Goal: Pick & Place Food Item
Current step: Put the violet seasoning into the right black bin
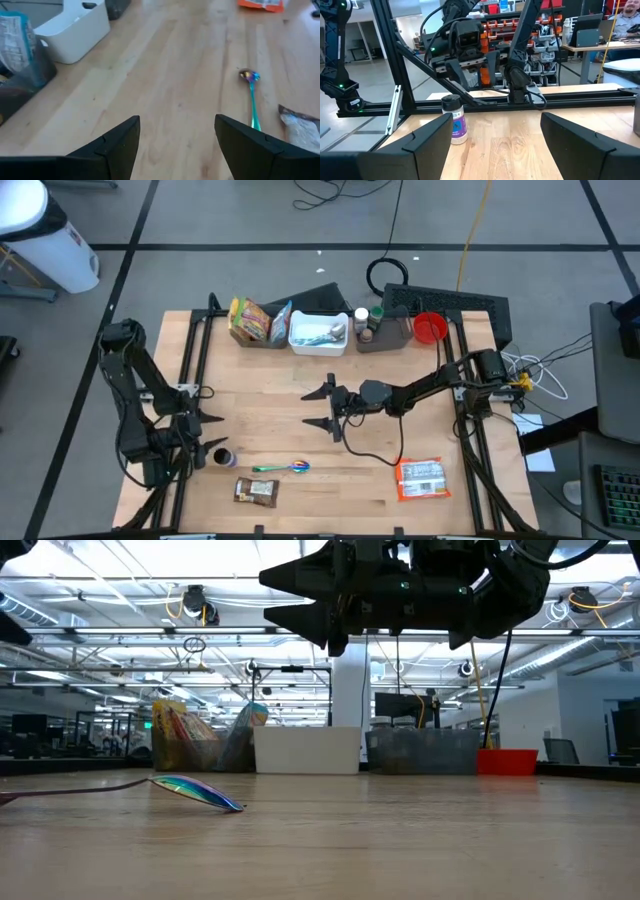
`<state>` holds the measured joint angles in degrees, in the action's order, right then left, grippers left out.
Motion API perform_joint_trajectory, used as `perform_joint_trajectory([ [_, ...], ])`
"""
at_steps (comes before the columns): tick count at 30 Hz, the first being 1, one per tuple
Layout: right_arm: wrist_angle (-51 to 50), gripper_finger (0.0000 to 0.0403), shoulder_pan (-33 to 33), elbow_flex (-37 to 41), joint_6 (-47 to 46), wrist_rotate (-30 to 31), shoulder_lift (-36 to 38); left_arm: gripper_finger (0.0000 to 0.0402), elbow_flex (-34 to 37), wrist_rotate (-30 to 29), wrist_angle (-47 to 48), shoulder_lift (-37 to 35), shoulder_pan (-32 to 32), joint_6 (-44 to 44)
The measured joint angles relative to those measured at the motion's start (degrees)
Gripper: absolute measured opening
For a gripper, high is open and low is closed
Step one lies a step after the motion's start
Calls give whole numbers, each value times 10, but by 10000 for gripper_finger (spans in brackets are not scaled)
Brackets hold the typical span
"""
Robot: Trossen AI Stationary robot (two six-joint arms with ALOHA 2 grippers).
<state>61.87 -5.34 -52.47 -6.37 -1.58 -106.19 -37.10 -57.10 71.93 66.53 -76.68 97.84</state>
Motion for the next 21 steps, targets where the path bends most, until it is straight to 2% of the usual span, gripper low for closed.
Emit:
perform_joint_trajectory([
  [8, 0, 293, 0, 0, 0, 0, 0, 263, 0, 0, 20, -43, 48, -5],
  [14, 0, 293, 0, 0, 0, 0, 0, 284, 0, 1, 17, -116, 65, -58],
  [21, 1, 293, 0, 0, -10, 0, 0, 320, 0, 66, -5, -182, 65, -82],
])
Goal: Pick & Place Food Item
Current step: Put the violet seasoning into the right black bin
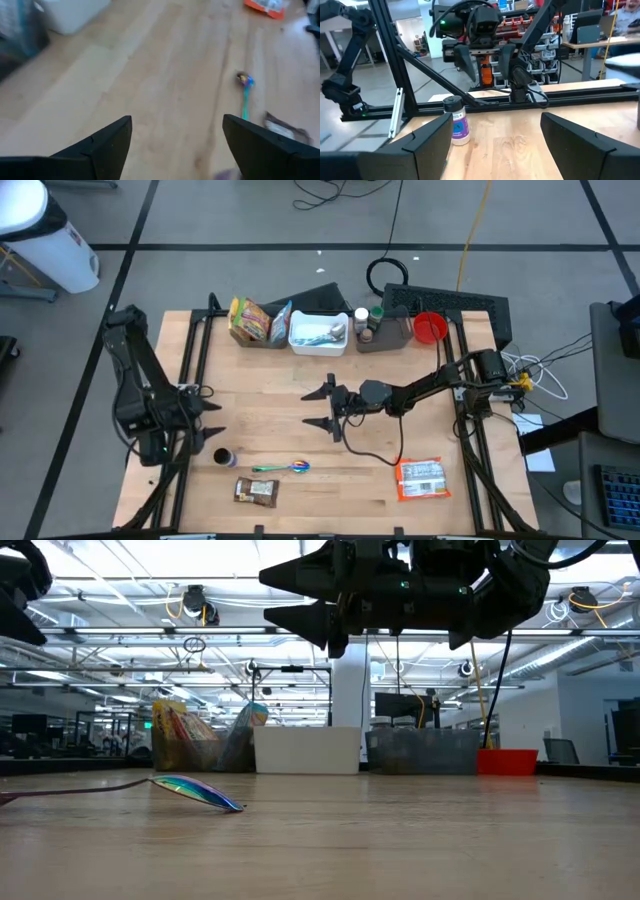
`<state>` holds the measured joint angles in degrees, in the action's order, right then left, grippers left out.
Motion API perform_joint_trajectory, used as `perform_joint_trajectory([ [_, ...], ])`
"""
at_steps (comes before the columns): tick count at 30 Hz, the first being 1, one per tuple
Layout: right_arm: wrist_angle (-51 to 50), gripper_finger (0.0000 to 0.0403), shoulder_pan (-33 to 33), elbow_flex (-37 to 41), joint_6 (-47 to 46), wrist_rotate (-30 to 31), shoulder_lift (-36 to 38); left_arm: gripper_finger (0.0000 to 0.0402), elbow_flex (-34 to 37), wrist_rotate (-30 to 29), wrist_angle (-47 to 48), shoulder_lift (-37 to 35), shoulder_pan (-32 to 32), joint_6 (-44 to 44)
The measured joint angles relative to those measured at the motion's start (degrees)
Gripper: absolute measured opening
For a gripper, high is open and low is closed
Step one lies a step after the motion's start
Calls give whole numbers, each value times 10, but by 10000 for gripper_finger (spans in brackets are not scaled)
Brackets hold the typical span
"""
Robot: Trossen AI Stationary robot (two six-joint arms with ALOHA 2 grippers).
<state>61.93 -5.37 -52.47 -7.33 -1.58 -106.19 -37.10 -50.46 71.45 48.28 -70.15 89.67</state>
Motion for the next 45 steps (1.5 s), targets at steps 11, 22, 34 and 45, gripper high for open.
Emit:
perform_joint_trajectory([
  [11, 0, 293, -27, 0, -25, 0, 0, 344, 0, 95, -128, 0, 0, -100],
  [22, -44, 293, -64, 0, -25, 63, 0, 345, 0, 140, -187, 26, -45, -71],
  [34, -52, 293, -64, 0, -25, 63, 0, 345, 0, 67, -175, 152, -101, 74],
  [45, -53, 293, -63, 0, -23, 63, 0, 344, -3, 26, -212, 271, -117, 165],
])
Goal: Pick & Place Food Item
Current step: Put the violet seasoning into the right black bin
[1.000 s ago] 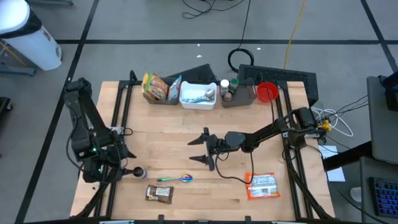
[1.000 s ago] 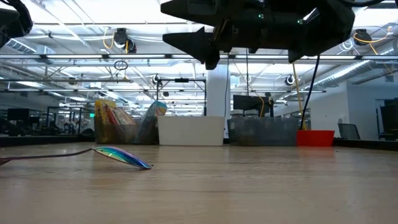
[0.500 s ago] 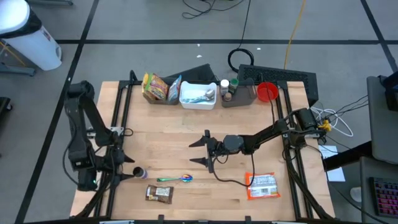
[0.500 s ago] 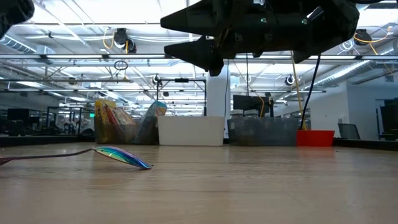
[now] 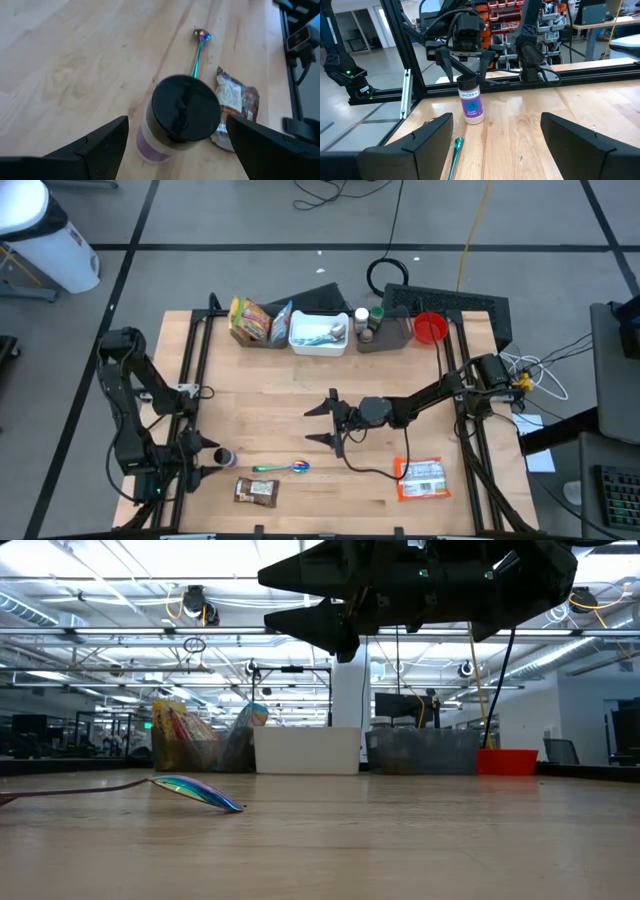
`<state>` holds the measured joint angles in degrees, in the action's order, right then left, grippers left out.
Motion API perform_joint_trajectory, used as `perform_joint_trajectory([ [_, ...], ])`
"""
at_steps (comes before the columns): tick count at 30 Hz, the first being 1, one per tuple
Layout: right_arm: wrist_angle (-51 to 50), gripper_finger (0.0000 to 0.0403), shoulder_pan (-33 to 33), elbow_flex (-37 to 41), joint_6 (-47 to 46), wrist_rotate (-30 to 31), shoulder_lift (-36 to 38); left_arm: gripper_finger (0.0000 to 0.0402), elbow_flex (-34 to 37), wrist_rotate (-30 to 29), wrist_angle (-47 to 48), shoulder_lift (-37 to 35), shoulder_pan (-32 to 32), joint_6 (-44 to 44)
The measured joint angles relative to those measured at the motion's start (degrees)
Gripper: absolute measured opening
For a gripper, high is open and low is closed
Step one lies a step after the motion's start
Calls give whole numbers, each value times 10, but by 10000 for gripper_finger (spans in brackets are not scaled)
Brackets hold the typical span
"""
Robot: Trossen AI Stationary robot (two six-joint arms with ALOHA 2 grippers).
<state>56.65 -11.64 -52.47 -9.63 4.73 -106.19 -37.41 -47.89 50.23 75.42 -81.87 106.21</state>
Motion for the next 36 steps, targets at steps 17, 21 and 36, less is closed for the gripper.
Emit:
perform_joint_trajectory([
  [17, 0, 293, 1, 0, 0, 2, 0, 344, 3, 26, -9, -10, 30, -54],
  [21, 0, 293, 3, 0, 0, 2, 0, 344, 5, 45, -6, -6, 60, -89],
  [36, -10, 293, 8, 0, 0, 0, 0, 290, 4, 60, -4, -10, 97, -143],
])
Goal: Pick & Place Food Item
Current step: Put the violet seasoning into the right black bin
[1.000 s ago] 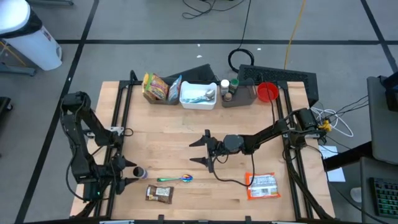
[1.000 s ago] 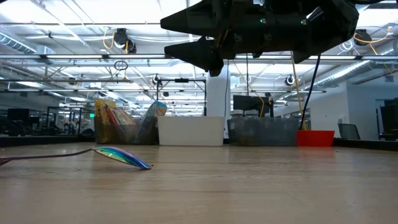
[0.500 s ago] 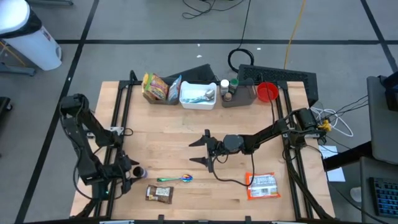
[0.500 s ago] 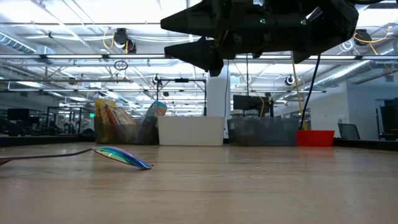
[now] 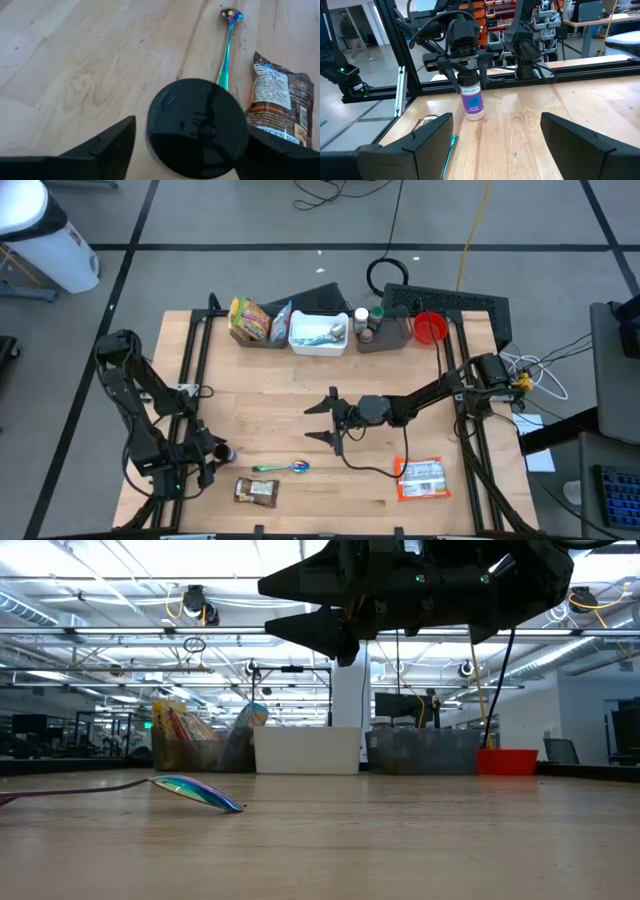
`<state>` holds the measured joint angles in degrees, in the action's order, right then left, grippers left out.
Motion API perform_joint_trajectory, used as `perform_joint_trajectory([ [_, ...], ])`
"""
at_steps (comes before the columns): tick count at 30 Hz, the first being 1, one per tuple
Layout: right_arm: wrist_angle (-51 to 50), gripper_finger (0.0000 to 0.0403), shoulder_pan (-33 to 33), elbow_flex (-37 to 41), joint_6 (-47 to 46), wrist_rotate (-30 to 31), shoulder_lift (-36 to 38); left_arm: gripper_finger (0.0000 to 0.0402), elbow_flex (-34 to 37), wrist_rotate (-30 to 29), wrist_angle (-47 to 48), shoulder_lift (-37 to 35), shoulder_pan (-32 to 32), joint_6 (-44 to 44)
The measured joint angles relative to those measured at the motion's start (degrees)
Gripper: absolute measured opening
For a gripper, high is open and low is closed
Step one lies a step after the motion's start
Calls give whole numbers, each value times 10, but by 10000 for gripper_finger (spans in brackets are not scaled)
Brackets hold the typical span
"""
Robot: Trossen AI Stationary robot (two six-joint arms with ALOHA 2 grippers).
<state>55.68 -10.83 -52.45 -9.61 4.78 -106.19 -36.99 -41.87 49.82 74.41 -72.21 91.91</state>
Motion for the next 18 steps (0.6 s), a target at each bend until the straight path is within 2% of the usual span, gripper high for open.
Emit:
perform_joint_trajectory([
  [6, -3, 293, 0, 0, 0, 0, 0, 221, -1, -1, 1, -1, 7, -17],
  [11, -3, 293, 0, 0, 0, 0, 0, 220, -1, -2, 6, -1, 9, -19],
  [15, -3, 293, 0, 0, 1, 0, 0, 246, -1, -5, 19, -17, 9, -22],
  [18, -3, 293, 0, 0, 2, 0, 0, 247, -1, -12, 42, -45, 9, -23],
])
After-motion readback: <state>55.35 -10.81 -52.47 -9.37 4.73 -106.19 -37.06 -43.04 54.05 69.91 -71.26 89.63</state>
